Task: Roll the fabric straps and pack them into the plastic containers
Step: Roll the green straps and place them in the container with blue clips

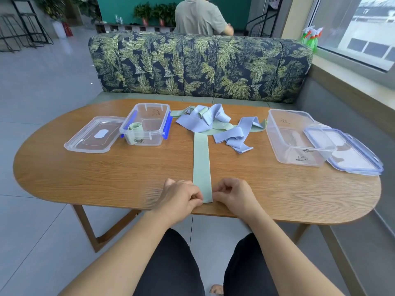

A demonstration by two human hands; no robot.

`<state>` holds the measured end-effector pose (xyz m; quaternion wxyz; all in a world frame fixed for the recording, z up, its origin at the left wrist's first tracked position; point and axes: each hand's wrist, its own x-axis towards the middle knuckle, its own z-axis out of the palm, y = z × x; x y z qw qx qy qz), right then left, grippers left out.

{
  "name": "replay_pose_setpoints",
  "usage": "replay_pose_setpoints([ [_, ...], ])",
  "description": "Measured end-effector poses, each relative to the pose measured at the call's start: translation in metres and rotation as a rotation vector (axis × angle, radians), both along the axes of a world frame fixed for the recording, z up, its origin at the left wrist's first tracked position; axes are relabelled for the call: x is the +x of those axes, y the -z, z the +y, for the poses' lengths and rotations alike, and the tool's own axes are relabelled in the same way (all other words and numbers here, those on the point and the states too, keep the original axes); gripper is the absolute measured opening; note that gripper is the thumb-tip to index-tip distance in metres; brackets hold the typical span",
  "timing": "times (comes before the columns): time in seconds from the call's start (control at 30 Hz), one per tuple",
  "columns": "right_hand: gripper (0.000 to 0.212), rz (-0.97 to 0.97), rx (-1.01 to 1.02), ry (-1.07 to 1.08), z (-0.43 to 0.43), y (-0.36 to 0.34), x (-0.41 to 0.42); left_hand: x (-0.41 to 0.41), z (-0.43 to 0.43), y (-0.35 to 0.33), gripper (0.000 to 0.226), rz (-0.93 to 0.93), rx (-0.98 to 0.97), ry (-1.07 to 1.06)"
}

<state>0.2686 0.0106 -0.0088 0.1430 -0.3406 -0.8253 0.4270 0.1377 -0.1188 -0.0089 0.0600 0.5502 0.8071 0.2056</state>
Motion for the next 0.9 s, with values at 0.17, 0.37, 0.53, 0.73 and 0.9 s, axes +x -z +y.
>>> replay_pose_setpoints([
  [0.17, 0.015, 0.019, 0.152, -0.082, -0.01, 0.011, 0.005, 0.001, -0.001, -0.008, 0.014, -0.041, -0.056, 0.008],
  [0.37, 0.009, -0.041, 0.266, -0.119, -0.011, 0.01, -0.001, 0.002, -0.001, -0.011, 0.015, -0.042, -0.071, 0.015],
  [0.53, 0.008, -0.017, 0.283, -0.141, -0.011, 0.012, 0.005, 0.003, 0.002, -0.009, 0.016, -0.059, -0.12, 0.038],
  [0.73, 0.007, 0.019, 0.212, -0.076, -0.012, 0.015, 0.006, 0.003, 0.003, -0.009, 0.018, -0.055, -0.119, 0.009],
  [0.9, 0.007, -0.037, 0.131, -0.018, -0.011, 0.01, 0.001, 0.002, 0.003, -0.006, 0.013, -0.112, -0.096, -0.083],
])
